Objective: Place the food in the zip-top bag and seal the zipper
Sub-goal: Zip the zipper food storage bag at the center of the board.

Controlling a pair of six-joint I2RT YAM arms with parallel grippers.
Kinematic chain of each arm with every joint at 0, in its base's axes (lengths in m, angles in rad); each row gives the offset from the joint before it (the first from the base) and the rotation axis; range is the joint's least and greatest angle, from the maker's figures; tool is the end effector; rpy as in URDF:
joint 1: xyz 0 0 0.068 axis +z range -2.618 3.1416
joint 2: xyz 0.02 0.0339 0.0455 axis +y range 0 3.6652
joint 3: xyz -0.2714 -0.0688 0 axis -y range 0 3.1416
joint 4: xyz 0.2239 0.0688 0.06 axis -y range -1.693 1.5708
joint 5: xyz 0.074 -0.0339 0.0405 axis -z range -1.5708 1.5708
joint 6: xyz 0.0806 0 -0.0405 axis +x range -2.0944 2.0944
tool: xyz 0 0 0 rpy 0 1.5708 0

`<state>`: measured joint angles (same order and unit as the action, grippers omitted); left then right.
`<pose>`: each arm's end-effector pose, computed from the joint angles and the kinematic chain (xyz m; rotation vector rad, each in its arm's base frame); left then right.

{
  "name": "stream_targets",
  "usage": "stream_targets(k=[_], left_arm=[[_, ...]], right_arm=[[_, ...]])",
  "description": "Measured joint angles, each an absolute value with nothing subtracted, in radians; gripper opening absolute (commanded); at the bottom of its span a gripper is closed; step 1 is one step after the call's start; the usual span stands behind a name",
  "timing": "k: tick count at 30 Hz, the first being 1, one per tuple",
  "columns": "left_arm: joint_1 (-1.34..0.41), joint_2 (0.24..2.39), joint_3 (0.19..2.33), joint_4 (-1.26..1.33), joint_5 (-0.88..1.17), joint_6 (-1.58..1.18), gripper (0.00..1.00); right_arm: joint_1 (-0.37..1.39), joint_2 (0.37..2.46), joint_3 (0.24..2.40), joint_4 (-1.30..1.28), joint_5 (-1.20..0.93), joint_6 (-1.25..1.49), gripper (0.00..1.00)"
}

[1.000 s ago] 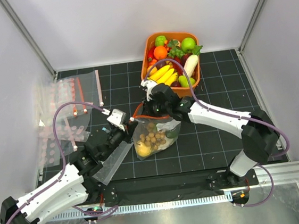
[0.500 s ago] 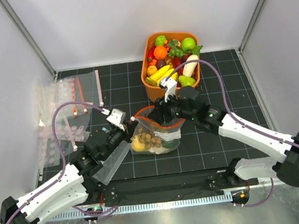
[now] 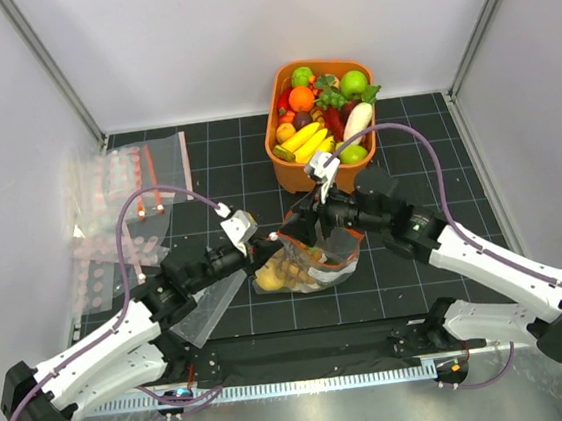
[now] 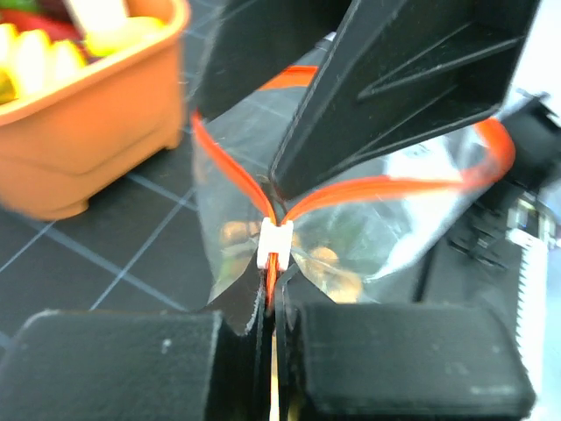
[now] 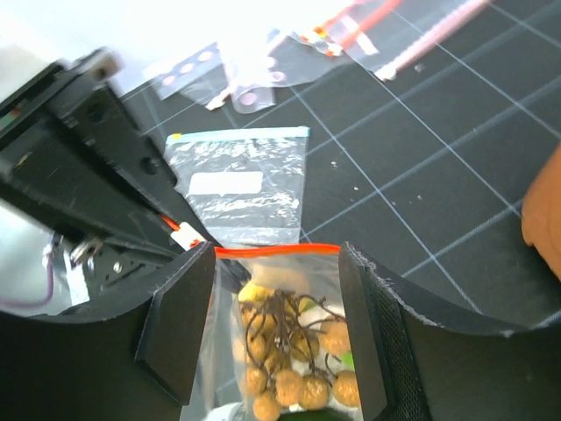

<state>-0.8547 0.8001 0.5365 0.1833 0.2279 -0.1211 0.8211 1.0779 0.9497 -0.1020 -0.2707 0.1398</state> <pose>0.1272 -0.1740 0.2956 0.7882 1.5440 -0.9200 0.1675 0.2115 0.3489 -0.8195 1.7044 0.9160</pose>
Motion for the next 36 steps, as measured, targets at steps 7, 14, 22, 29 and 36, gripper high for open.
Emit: stream_targets(k=[7, 14, 22, 29, 36], left_arm=[[-0.855, 0.814, 0.567, 0.147, 0.374, -0.116, 0.01], [-0.855, 0.797, 0.567, 0.125, 0.402, -0.119, 0.00], [-0.855, 0.795, 0.567, 0.122, 0.406, -0.123, 0.00], [-0.851, 0.787, 0.567, 0.115, 0.403, -0.123, 0.00], [-0.863, 0.671, 0.522, 0.130, 0.315, -0.133, 0.00]], right_arm=[[0.828, 1.039, 0.921, -0.070, -0.418, 0.037, 0.62], [0.828, 1.027, 0.892, -0.023, -0.521, -0.025, 0.58], [0.830, 1.072, 0.894, -0.026, -0.638, -0.052, 0.42], [0.831, 1.088, 0.900, -0.040, -0.667, -0.047, 0.01], [0.847, 1.074, 0.900, -0.010, -0.636, -0.032, 0.01]])
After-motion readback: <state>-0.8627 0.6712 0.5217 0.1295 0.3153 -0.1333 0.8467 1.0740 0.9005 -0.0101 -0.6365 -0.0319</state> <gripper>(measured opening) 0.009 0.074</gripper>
